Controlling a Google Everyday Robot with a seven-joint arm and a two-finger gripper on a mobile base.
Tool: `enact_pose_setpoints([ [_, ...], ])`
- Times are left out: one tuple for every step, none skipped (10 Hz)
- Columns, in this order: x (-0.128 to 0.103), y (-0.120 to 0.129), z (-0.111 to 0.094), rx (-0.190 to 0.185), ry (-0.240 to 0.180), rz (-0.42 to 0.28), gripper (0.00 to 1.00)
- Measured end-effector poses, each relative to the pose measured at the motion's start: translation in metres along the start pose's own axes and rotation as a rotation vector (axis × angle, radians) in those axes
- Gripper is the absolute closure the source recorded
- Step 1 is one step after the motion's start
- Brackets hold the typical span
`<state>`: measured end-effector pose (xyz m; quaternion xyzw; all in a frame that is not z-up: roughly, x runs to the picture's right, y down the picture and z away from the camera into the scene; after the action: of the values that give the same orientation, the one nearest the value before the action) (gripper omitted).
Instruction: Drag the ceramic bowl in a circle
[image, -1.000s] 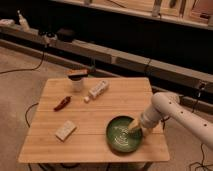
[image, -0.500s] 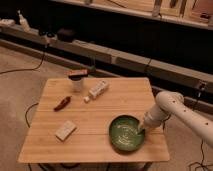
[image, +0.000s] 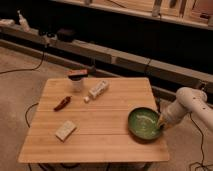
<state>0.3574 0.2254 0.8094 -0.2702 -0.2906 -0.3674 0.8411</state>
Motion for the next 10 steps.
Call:
enact_pose_setpoints([
  [0.012,0.004,-0.007,0.007,0.013,0.029,1.0],
  [0.024,-0.001,-0.013,0.015,0.027,0.039,1.0],
  [0.035,-0.016,-0.019,0.025,0.038,0.032,1.0],
  [0.042,-0.031,-0.021,0.032,0.045,0.015,1.0],
  [0.049,-0.051,-0.023,0.037,0.05,-0.012,1.0],
  [0.055,-0.076,-0.023,0.037,0.053,-0.049,1.0],
  [0.055,-0.087,-0.023,0.036,0.053,-0.068,1.0],
  [0.054,-0.114,-0.02,0.032,0.051,-0.117,1.0],
  [0.045,-0.137,-0.019,0.025,0.047,-0.173,1.0],
  [0.033,-0.16,-0.019,0.024,0.048,-0.233,1.0],
])
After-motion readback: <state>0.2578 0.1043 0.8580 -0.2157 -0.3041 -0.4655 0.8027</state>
